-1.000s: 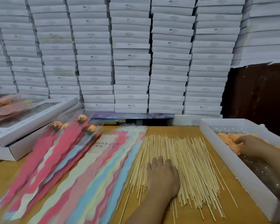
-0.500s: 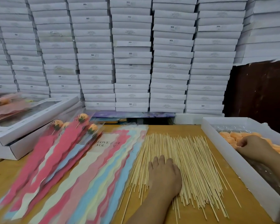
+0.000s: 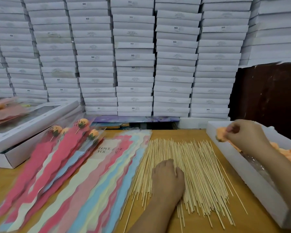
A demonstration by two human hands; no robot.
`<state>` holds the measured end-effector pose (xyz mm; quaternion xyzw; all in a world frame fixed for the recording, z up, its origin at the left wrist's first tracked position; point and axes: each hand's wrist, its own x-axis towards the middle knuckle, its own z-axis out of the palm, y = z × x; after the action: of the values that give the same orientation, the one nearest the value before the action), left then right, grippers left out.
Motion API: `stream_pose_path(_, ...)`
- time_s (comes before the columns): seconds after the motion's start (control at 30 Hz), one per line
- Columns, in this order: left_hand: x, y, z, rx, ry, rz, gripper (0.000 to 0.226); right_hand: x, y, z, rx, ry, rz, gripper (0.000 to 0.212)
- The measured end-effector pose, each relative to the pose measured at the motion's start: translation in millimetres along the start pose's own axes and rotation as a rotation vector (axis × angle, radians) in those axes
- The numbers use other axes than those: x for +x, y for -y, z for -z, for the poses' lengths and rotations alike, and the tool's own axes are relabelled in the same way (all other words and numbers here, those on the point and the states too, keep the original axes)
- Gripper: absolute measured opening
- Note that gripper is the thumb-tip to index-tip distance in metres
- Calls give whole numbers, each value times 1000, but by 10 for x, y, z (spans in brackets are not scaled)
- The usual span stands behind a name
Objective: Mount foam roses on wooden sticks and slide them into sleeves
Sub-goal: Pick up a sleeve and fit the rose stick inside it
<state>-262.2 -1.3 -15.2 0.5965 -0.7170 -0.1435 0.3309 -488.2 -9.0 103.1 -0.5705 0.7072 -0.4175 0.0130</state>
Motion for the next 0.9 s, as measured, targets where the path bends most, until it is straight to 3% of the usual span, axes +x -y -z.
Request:
stream_pose_path(0.13,-28,-26,45,-82,-51,-76,55,-369,238,-293,134,322,56,20)
stream_pose_path(0.2,-30,-59,57,-86,-48,-118,51,-519,278,-448,142,391,72,22)
stream_pose_path(0.33,-37,-95,89,-108,-42,-188,29,-634,278,-636,215,385,56,21)
stream_pose_path(0.5,-21,-119,99,-171,38,-173,24,-656,194,-692,384,373,-21,19)
stream_pose_path(0.67,-2,-96,114,-359,-5,-96,20,-746,94,-713,590,320,-86,11)
stream_pose_path(0.77,22,-74,145,-446,-64,-15,18,-778,-12,-729,352,197,-52,7)
stream_pose_path(0.83,38,-58,169,-482,-83,37,16,-843,-66,-757,60,248,23,7)
stream_pose_path(0.9,58,-40,179,-515,-95,67,15,-913,-81,-811,-122,335,59,21)
